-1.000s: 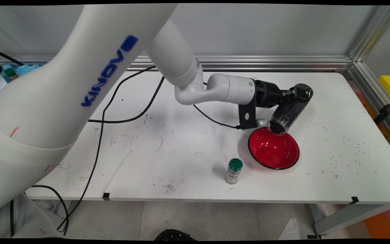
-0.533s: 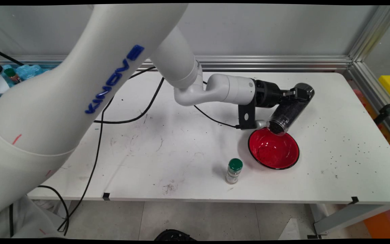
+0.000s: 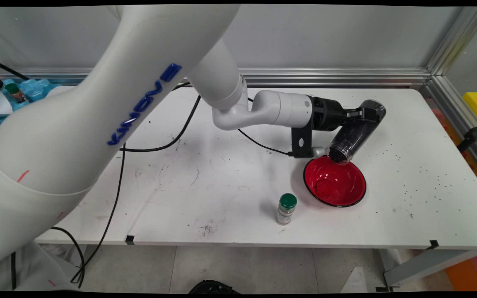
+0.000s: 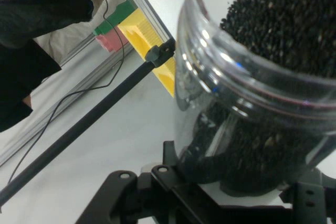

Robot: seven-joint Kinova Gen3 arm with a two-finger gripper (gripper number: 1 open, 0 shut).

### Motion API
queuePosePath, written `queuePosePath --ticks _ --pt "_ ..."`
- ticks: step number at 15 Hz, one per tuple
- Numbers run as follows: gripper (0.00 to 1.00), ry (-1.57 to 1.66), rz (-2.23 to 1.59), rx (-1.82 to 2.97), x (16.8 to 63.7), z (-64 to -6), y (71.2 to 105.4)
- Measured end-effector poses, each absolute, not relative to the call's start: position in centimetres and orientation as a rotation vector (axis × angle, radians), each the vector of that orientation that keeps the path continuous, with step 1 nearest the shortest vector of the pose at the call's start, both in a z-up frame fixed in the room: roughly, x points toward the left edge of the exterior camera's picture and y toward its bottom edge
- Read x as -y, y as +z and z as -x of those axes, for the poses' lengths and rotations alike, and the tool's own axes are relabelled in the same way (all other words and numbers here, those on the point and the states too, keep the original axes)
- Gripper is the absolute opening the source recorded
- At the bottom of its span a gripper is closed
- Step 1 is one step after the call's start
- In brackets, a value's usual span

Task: Pour the black seasoning powder in the red bowl

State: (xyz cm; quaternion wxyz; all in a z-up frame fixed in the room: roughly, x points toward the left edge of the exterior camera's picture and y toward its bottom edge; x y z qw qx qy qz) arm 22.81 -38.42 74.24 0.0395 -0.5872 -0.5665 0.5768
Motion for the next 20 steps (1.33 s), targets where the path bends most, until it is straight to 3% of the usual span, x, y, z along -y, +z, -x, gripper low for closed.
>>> queuePosePath --ticks 20 --pt "0.0 1.829 1.839 1.695 38.23 -22.65 74.35"
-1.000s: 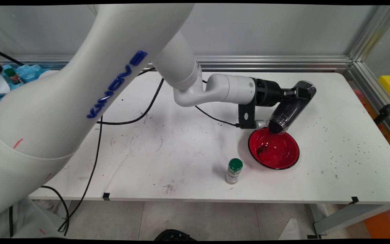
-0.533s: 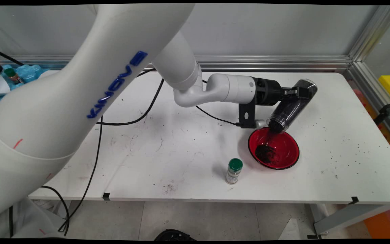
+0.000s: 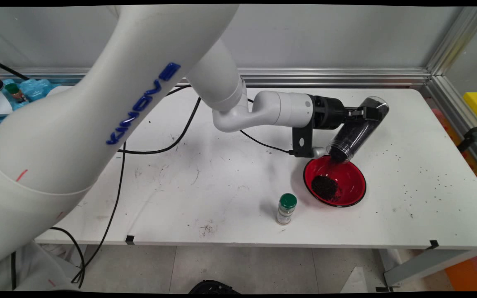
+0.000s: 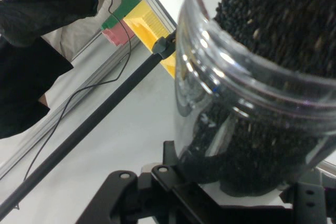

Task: Pour the black seasoning powder in the red bowl

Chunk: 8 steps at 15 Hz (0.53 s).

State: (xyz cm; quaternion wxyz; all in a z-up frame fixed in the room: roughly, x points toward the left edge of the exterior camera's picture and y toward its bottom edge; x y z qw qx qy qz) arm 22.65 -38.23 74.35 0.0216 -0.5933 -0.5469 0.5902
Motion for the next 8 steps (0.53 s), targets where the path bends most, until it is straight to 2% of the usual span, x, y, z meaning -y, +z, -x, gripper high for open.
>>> queuePosePath --ticks 8 --pt "0.0 1.847 1.846 1.685 38.19 -22.5 74.47"
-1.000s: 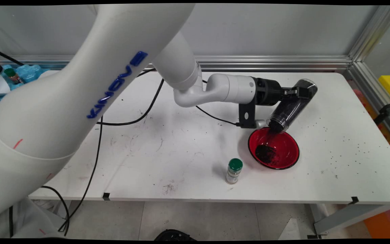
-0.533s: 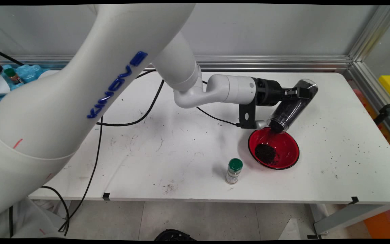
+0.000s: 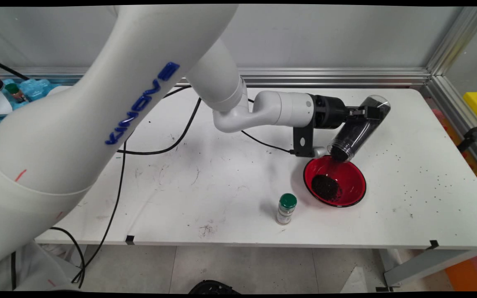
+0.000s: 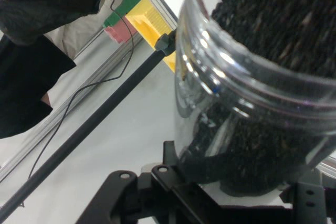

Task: Pour the black seasoning powder in the red bowl

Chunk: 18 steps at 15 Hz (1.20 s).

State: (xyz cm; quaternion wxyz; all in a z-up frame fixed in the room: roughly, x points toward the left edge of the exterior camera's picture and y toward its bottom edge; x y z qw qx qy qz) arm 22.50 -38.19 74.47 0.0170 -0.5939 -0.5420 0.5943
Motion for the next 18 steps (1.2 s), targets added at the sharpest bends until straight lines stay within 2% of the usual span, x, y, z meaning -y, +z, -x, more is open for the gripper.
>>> queuePosePath --ticks 18 --pt "0.0 1.851 1.831 1.696 38.14 -22.57 74.69"
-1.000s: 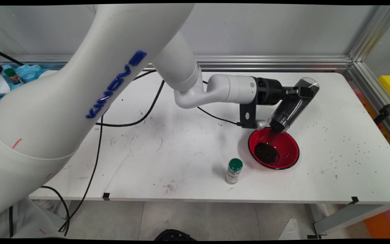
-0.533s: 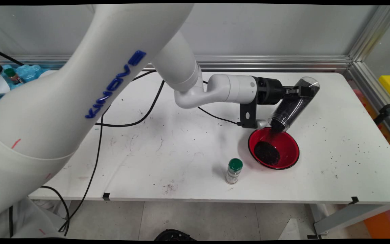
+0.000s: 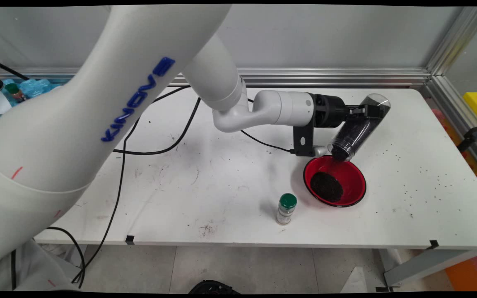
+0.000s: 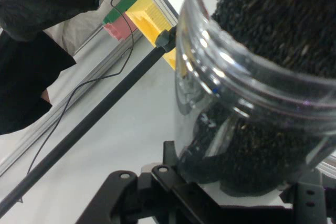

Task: Pour the black seasoning powder in the red bowl

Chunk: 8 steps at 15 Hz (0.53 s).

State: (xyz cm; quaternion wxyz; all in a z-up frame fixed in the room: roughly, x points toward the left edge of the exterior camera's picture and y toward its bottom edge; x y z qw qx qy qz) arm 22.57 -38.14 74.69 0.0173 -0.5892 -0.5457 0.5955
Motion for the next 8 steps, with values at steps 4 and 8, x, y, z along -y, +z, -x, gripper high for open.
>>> queuePosePath --ticks 4,8 --pt "0.0 1.832 1.801 1.709 38.14 -22.63 74.78" --pt "0.0 1.812 1.756 1.725 38.2 -22.67 75.08"
